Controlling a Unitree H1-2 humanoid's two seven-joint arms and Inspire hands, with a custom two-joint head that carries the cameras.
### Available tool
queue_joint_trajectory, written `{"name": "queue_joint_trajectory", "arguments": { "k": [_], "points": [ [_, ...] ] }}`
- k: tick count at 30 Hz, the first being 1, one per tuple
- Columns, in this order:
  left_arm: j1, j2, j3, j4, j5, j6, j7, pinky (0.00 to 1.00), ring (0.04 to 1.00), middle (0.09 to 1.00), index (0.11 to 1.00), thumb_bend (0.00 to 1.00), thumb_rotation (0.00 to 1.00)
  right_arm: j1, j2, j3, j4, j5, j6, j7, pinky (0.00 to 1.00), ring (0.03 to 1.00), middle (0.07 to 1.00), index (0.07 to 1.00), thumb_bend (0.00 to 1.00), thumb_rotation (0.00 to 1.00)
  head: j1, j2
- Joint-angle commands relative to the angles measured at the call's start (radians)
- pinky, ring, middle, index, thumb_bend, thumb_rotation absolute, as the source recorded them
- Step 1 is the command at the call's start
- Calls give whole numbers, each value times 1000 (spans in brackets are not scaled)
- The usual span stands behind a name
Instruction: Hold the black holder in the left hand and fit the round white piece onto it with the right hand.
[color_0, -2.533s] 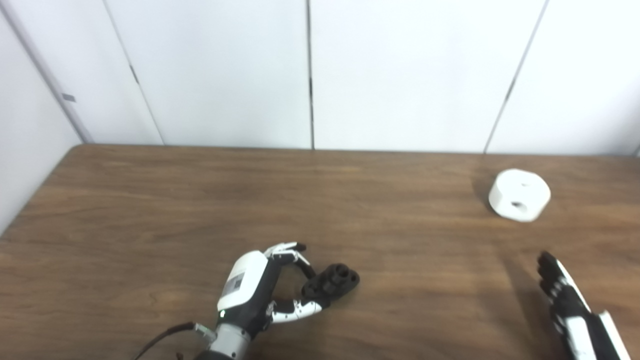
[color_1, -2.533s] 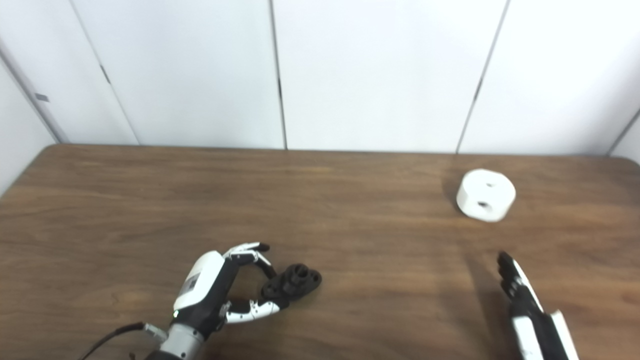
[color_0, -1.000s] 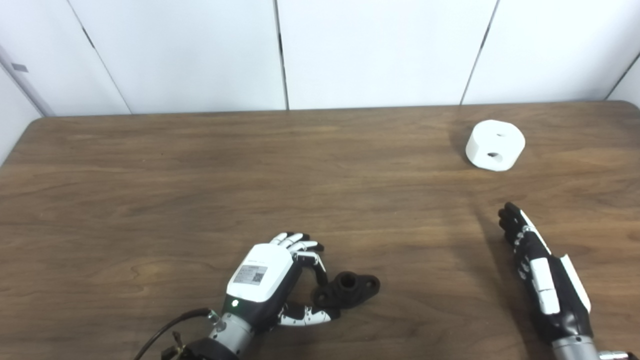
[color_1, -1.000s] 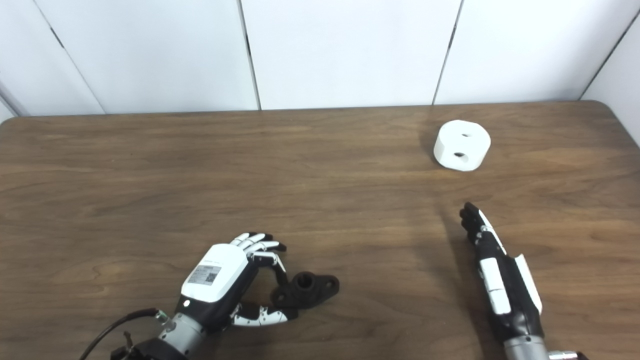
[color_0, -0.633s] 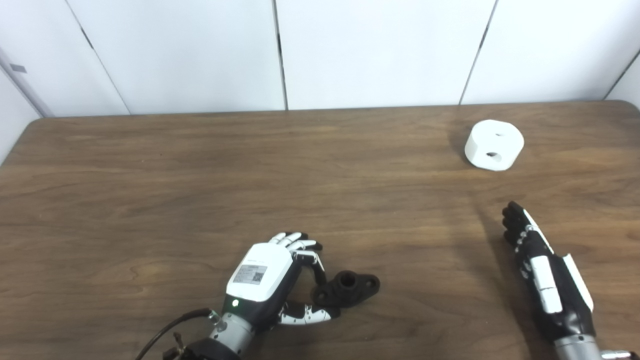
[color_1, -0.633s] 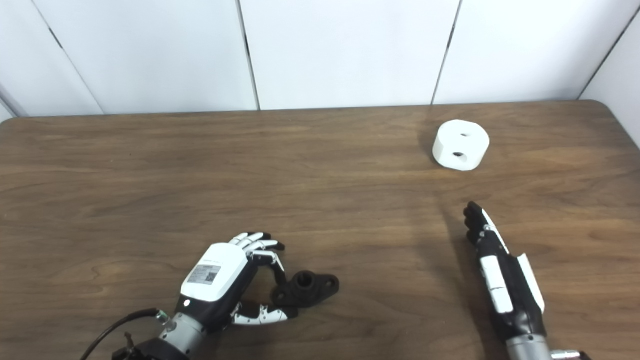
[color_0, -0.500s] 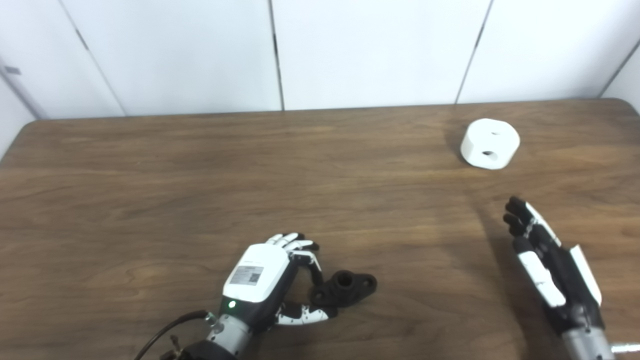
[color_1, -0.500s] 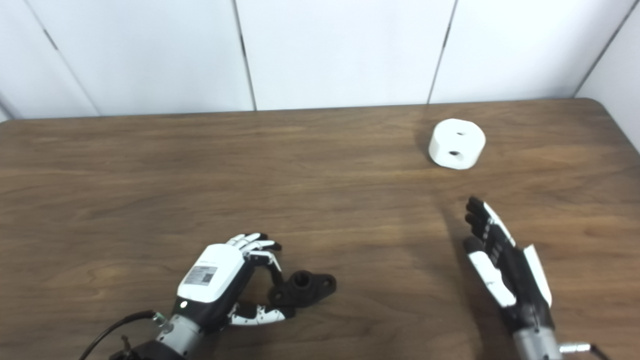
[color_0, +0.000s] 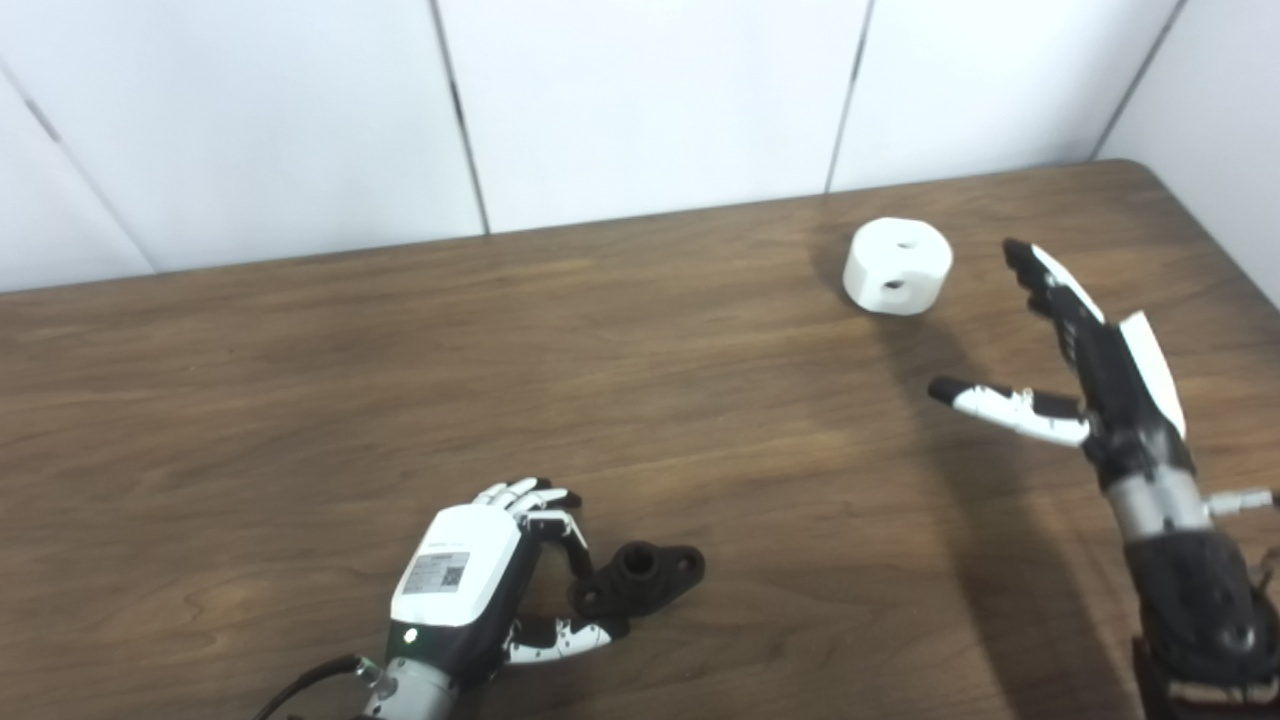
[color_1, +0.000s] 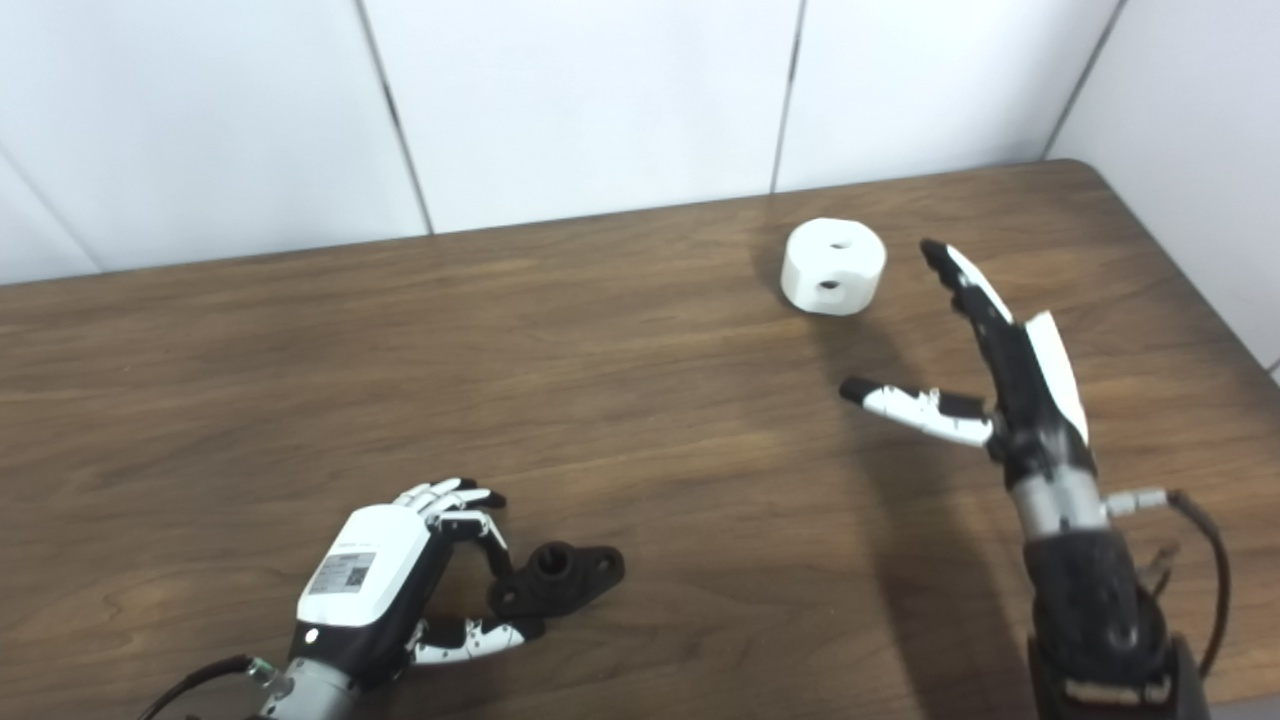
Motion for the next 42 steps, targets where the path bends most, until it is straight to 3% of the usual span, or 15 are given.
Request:
{"name": "queue_joint_trajectory", "arguments": {
  "k": [1,5,15,20,25,32,42],
  "points": [
    [39,48,30,67,31,61,-90,867,880,810,491,514,49,-58,-52,4,2,-65,29,0,904,917,920,883,775,289,-9,-6],
    [46,55,31,70,36,55,-85,873,886,813,491,514,49,-155,-125,52,48,-172,119,38,906,934,938,886,808,350,-32,-22],
    [55,68,43,97,24,20,-61,878,884,811,492,514,49,-363,-202,149,249,-259,185,75,885,969,954,868,857,301,-68,-55],
    [60,71,43,107,26,11,-52,877,888,814,492,513,50,-442,-237,205,361,-270,159,97,899,988,967,867,865,287,-80,-67],
    [63,70,43,112,27,8,-48,872,887,815,492,513,51,-508,-257,266,453,-283,157,117,888,980,965,857,885,299,-87,-86],
    [68,68,45,124,28,-7,-24,862,883,810,492,514,51,-569,-278,346,522,-315,185,172,951,998,964,839,878,304,-83,-93],
    [69,69,47,124,29,-6,-33,876,892,819,492,512,52,-609,-286,391,564,-323,198,233,967,997,960,825,917,282,-84,-98]
  ]
}}
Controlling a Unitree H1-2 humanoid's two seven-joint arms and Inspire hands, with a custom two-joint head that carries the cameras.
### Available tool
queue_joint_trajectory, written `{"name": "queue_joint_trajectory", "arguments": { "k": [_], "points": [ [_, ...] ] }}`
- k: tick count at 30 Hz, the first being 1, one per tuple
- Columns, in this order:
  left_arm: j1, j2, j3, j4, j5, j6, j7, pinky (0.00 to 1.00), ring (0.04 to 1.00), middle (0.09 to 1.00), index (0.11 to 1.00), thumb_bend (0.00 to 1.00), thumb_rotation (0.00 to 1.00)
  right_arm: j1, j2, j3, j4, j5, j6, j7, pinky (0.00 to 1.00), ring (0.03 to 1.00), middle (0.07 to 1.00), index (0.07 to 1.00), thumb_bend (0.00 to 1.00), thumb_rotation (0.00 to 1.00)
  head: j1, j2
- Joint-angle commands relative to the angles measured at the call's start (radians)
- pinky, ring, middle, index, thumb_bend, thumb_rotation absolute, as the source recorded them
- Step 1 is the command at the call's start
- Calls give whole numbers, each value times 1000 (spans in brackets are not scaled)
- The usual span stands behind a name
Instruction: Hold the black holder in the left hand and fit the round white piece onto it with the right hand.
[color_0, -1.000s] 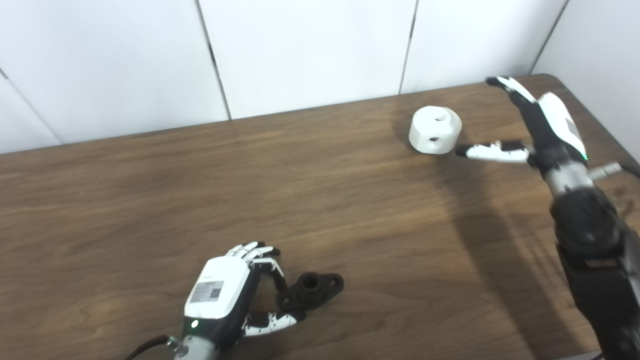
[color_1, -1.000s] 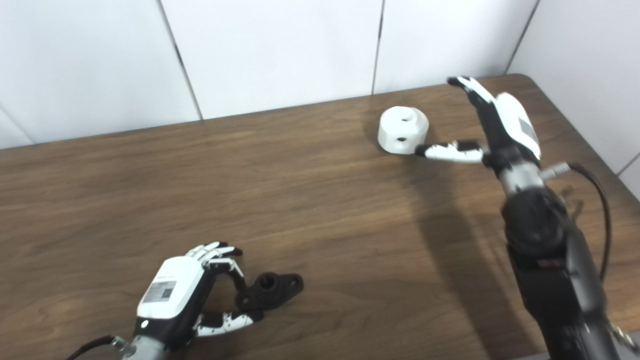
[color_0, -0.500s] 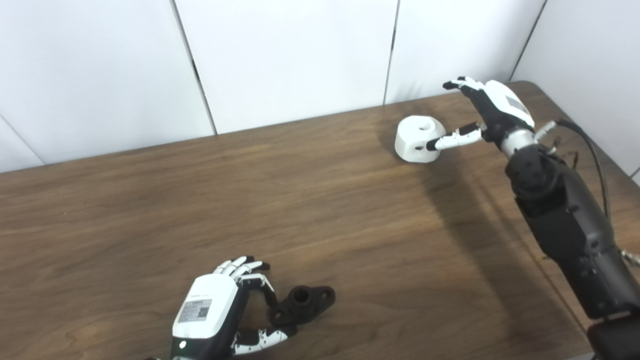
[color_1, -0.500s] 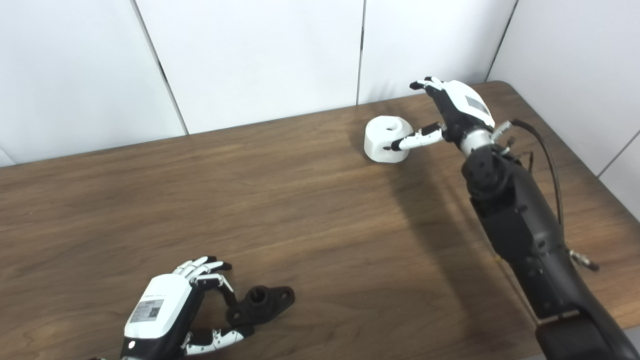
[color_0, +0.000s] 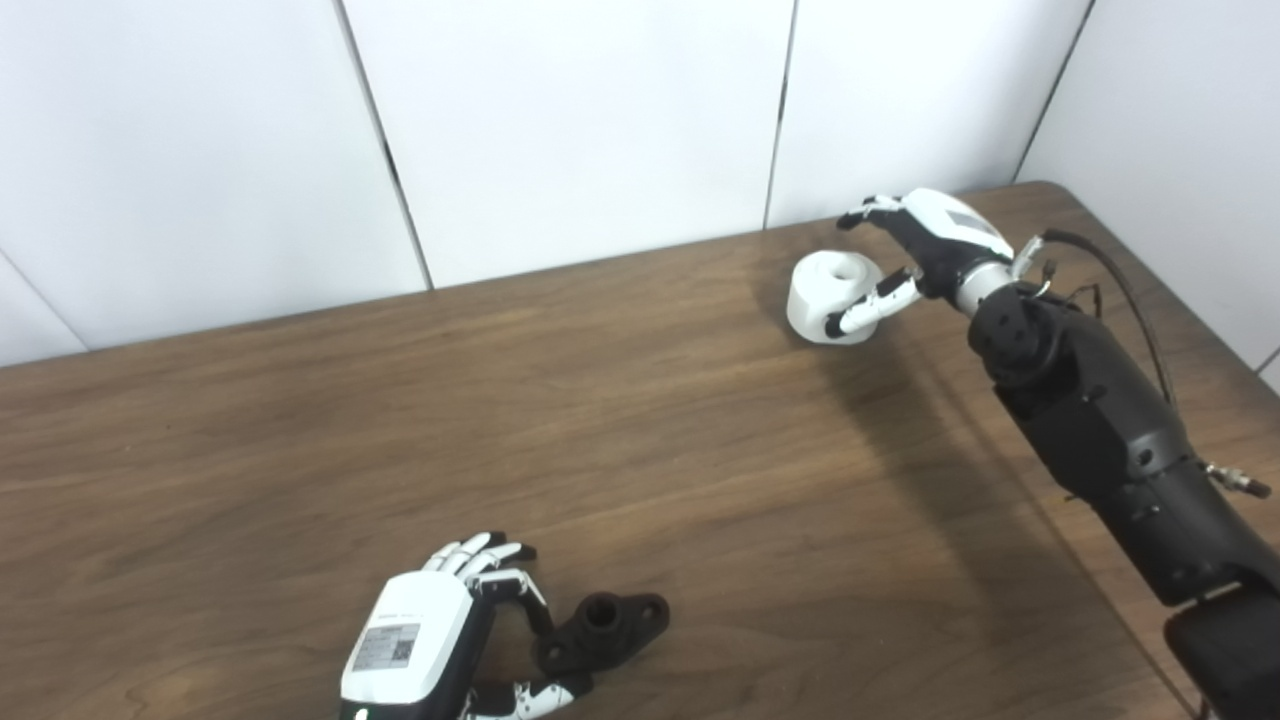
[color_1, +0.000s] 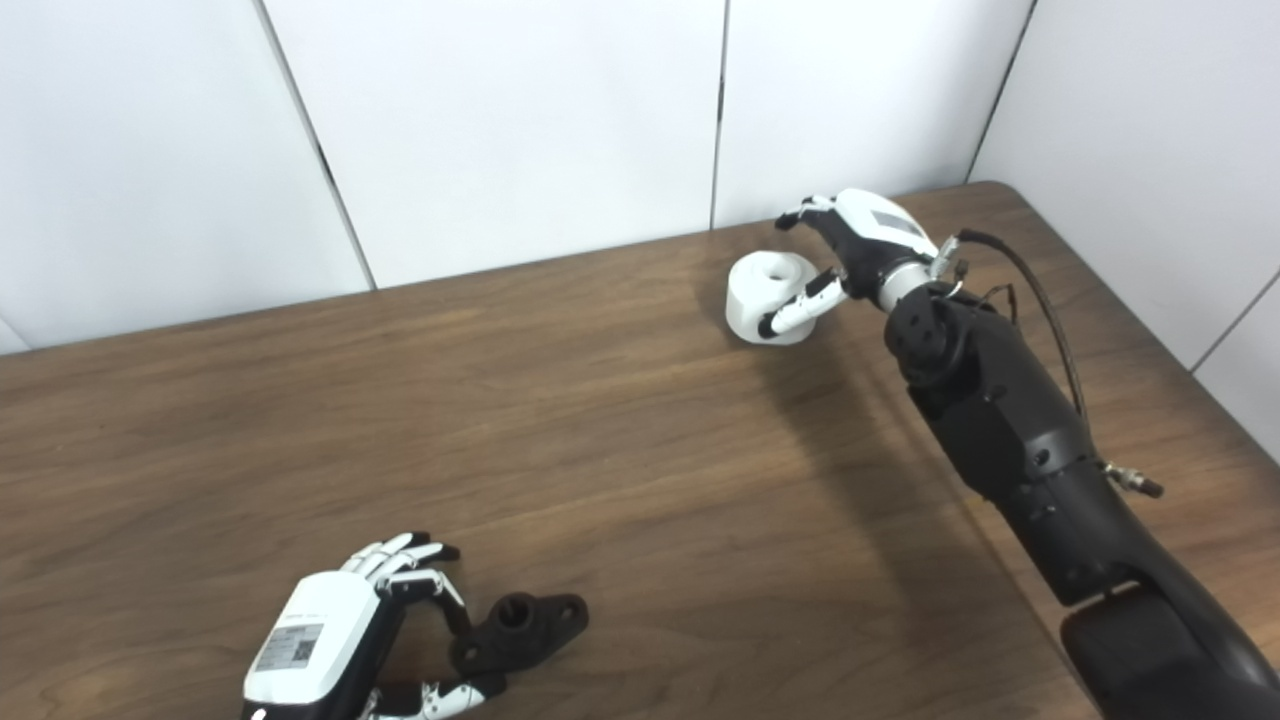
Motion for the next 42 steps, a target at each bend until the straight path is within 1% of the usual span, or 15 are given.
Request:
{"name": "queue_joint_trajectory", "arguments": {
  "k": [1,7,14,19,25,31,37,42],
  "points": [
    [56,56,23,93,43,67,-80,875,891,819,492,512,52,-61,-35,-4,-18,-14,1,-3,968,998,960,824,918,283,-1,1],
    [58,54,23,96,42,65,-73,870,887,816,492,513,52,-60,-31,3,-10,-23,-2,-5,952,992,949,793,912,279,1,-4],
    [58,55,20,95,47,64,-73,870,889,817,492,513,52,-50,-35,-7,-7,-21,-23,-18,939,985,940,735,882,283,4,-2],
    [60,54,21,90,46,69,-80,883,893,820,493,512,52,-44,-39,-10,-6,-21,-32,-26,908,979,934,698,851,278,4,-2],
    [62,55,22,91,45,62,-71,885,891,814,492,513,51,-38,-35,-17,-2,-13,-45,-46,832,972,924,661,830,256,5,0],
    [63,55,22,90,37,58,-64,886,887,810,492,513,50,-35,-35,-18,2,-15,-53,-57,831,966,918,651,795,247,8,0],
    [65,51,23,78,40,69,-77,886,888,812,492,513,50,-32,-32,-17,4,-18,-53,-64,828,962,910,646,782,222,9,1],
    [66,50,23,71,40,73,-86,887,890,815,492,513,50,-26,-28,-22,12,-14,-71,-90,825,948,887,618,774,175,9,2]
  ]
}}
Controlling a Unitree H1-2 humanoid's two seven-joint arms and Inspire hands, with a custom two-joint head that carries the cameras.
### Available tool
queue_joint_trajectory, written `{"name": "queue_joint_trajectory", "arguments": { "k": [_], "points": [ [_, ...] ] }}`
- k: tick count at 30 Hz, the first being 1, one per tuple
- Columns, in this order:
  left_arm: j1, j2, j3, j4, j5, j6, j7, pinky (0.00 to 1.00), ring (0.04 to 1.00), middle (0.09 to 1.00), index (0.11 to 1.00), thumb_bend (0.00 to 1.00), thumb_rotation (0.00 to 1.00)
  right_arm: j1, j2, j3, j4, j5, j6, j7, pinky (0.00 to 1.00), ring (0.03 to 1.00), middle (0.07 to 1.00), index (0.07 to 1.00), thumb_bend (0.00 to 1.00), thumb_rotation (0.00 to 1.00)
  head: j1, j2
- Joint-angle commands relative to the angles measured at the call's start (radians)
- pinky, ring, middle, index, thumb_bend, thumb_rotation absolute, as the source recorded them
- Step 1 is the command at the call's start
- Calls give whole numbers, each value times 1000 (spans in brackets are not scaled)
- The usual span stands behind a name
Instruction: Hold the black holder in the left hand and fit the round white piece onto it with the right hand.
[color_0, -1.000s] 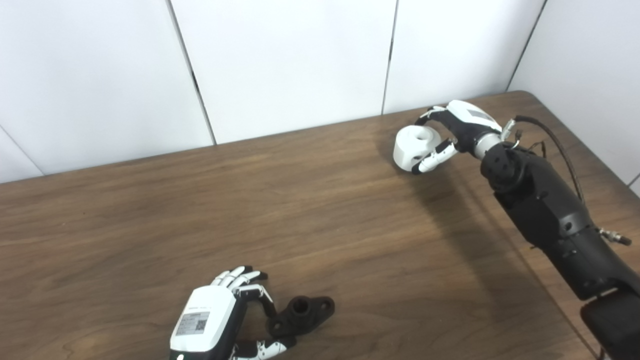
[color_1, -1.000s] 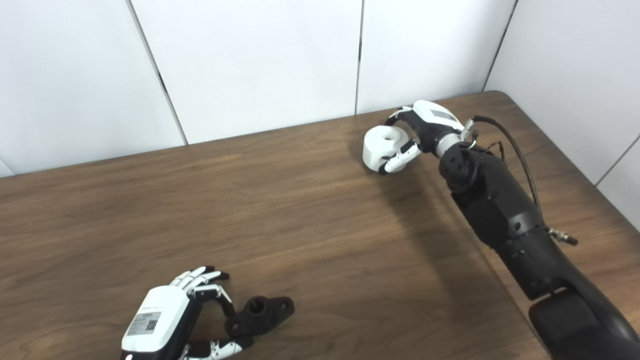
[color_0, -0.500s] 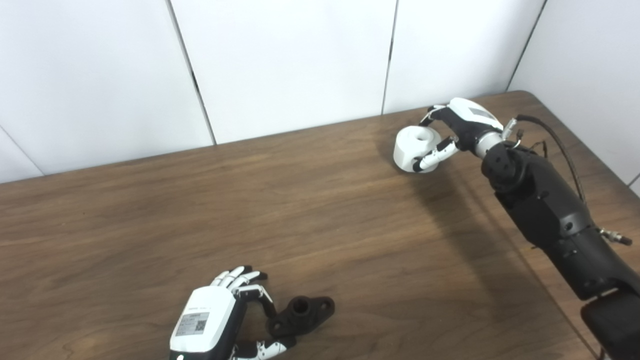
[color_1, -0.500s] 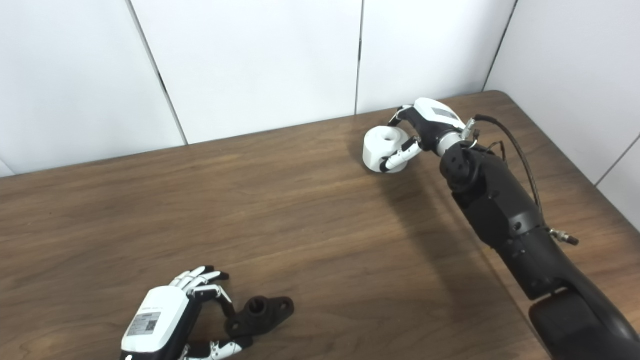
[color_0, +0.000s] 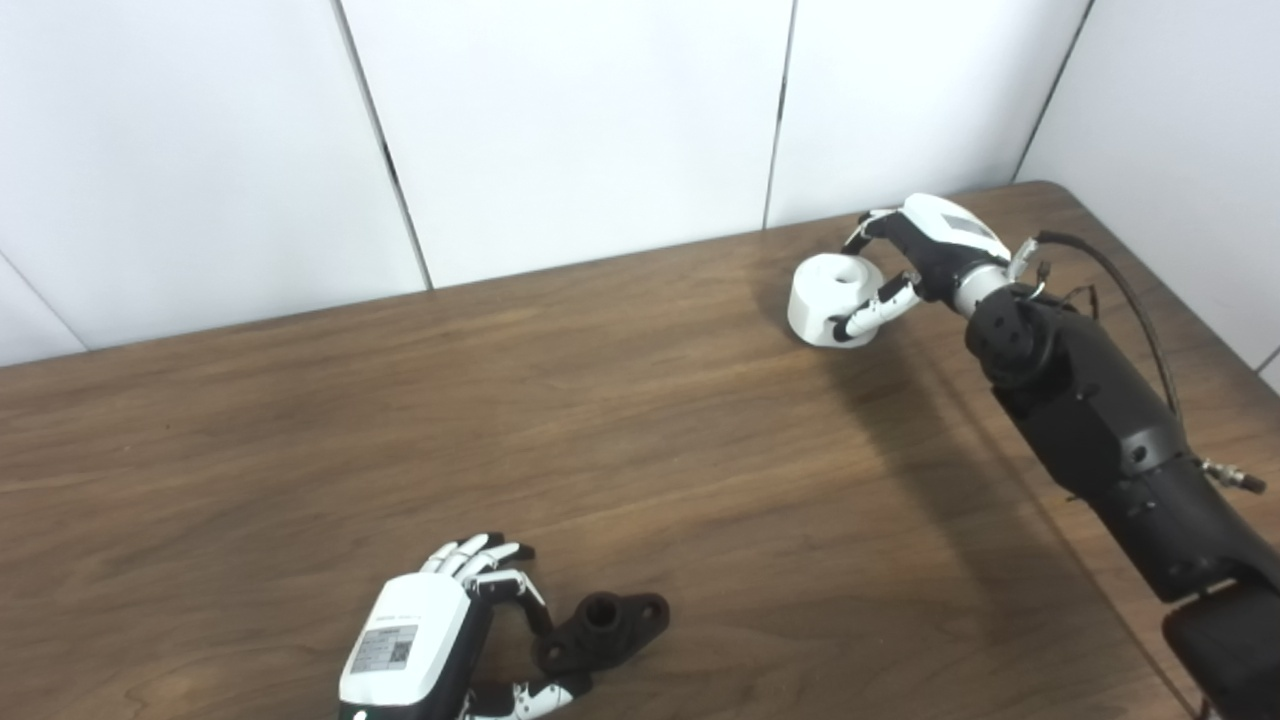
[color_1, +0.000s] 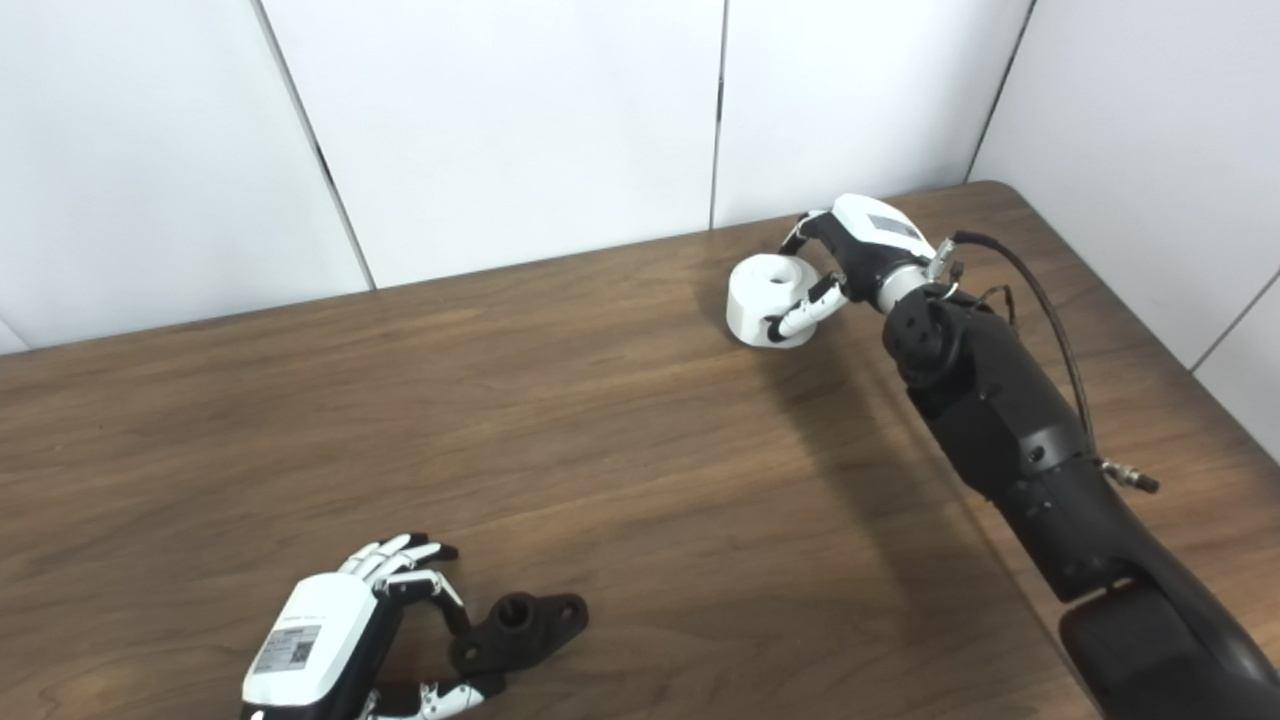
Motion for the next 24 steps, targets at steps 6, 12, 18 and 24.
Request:
{"name": "queue_joint_trajectory", "arguments": {
  "k": [6,12,18,24],
  "points": [
    [61,45,21,65,49,77,-92,882,887,812,492,513,50,-24,-32,-8,0,-25,-67,-83,815,923,848,494,537,139,6,4],
    [59,40,21,62,50,79,-96,877,885,812,492,513,48,-24,-32,3,13,-44,-82,-103,805,902,825,486,522,133,8,2],
    [52,33,20,65,52,86,-108,878,887,815,492,514,48,-24,-29,0,18,-49,-95,-115,807,902,822,486,522,132,9,-2],
    [45,22,17,76,56,84,-105,872,885,813,492,513,48,-16,-41,-3,-40,-54,-92,-90,801,901,818,486,522,133,22,0]
  ]
}}
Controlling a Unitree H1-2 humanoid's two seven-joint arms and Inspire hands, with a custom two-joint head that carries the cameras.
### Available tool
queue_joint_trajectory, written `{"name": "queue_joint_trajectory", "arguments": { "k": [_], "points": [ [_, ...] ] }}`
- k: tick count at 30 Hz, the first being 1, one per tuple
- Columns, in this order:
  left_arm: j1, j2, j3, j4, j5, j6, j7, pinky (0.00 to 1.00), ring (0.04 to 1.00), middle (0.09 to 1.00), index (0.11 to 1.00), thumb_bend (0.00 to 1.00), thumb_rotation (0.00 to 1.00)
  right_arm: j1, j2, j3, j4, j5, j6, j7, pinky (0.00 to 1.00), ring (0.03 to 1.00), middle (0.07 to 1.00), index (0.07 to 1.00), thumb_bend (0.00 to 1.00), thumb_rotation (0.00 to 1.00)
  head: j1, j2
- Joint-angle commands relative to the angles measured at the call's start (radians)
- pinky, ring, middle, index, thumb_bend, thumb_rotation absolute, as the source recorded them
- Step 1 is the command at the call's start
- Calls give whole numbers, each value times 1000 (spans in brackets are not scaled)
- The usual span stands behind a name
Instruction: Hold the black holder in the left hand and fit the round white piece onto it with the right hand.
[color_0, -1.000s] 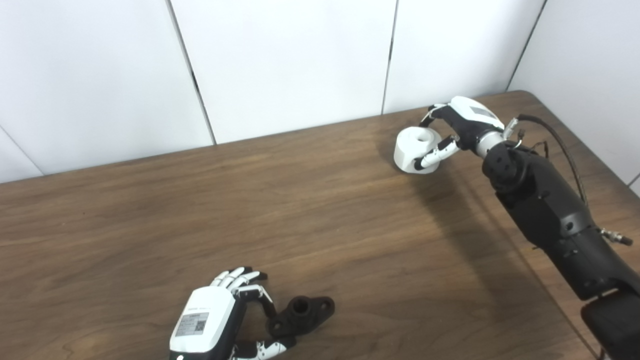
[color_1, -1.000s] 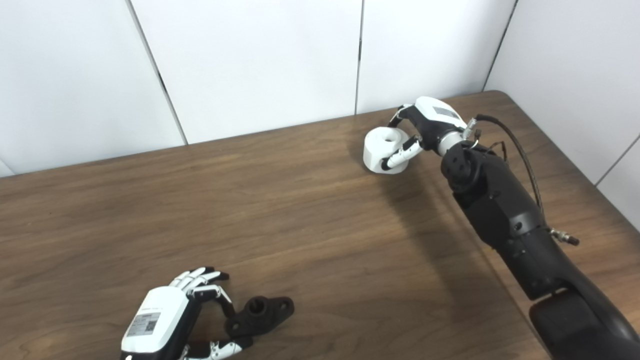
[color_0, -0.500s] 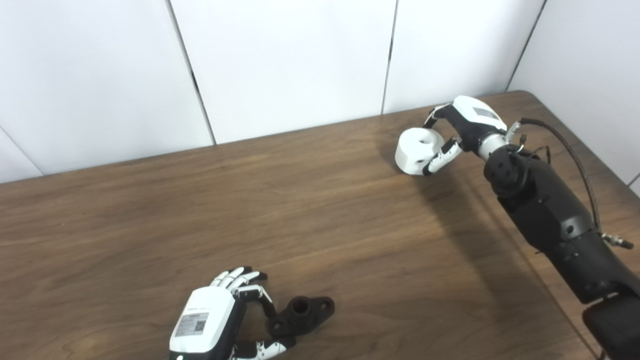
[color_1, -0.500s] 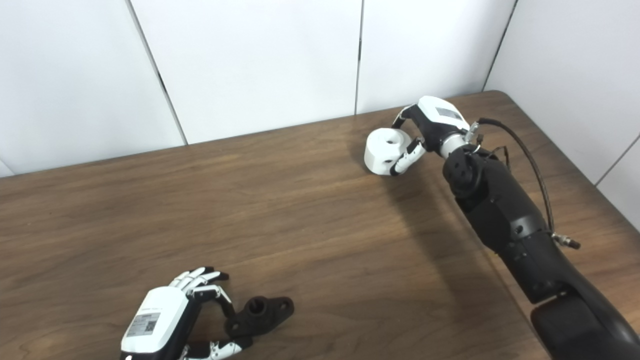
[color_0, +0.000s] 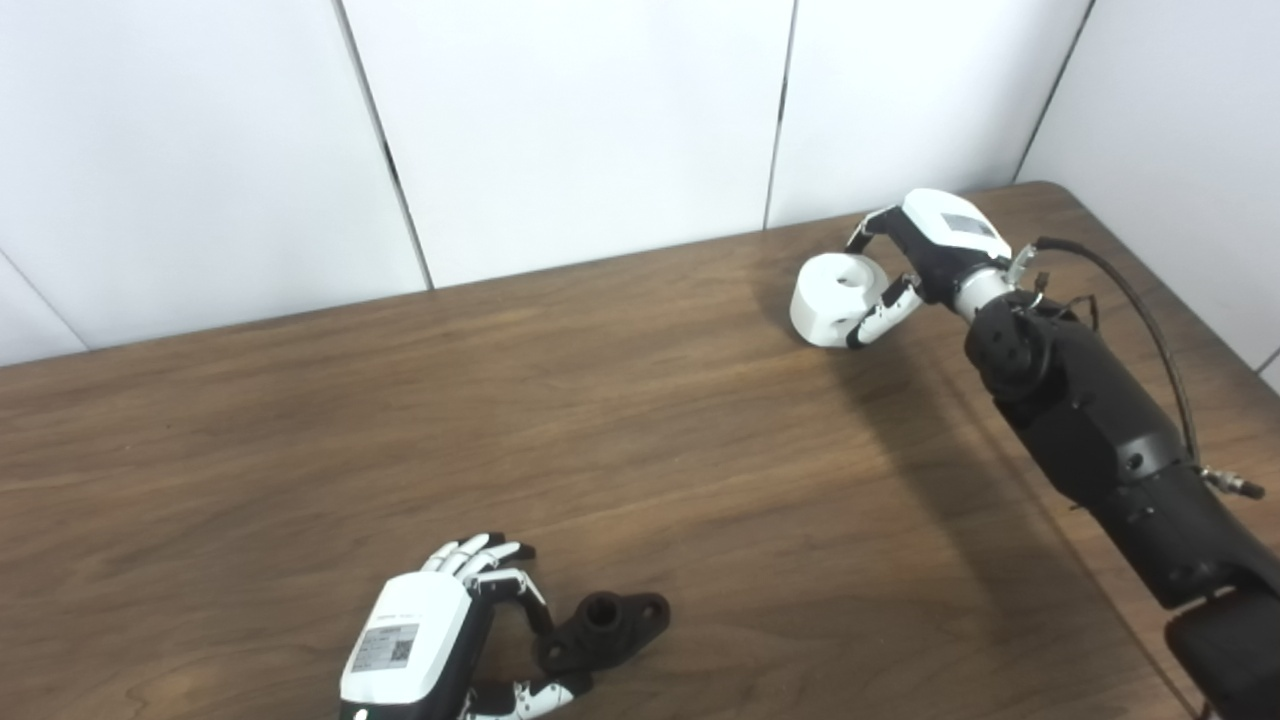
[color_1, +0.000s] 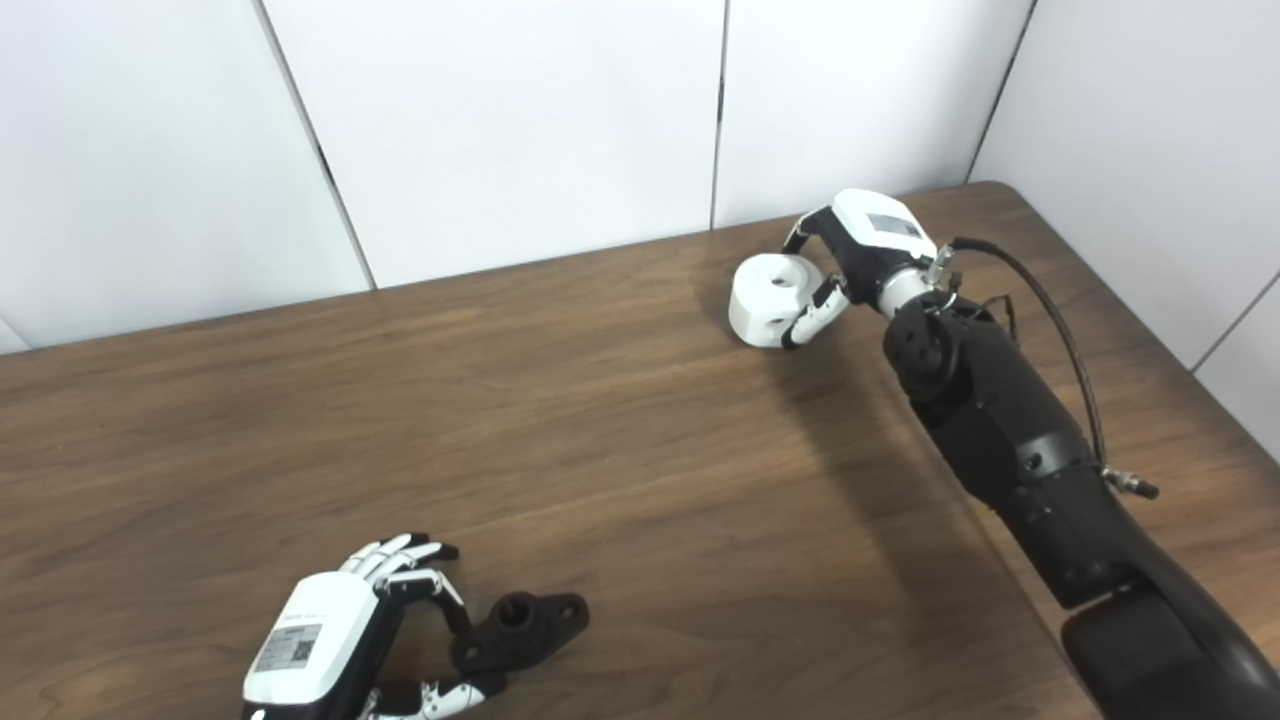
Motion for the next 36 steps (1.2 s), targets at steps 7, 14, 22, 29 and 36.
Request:
{"name": "queue_joint_trajectory", "arguments": {
  "k": [7,14,22,29,36],
  "points": [
    [34,2,3,74,89,108,-130,877,889,820,492,513,50,3,-74,-6,-268,-31,42,132,781,907,817,486,523,134,40,12],
    [20,-37,-3,77,125,117,-155,866,885,821,492,513,49,27,-94,-2,-530,-54,128,326,821,916,816,485,524,136,112,45],
    [12,-75,-15,93,159,110,-136,854,872,806,491,514,49,70,-66,-15,-744,-52,187,473,912,928,817,484,524,135,196,81],
    [2,-90,-28,108,182,115,-135,866,879,811,492,514,50,115,-9,19,-872,-84,186,555,940,923,808,483,524,136,224,102],
    [-3,-95,-30,104,182,129,-150,876,886,817,493,512,50,163,66,42,-934,-129,179,614,940,921,808,484,524,137,225,117]
  ]
}}
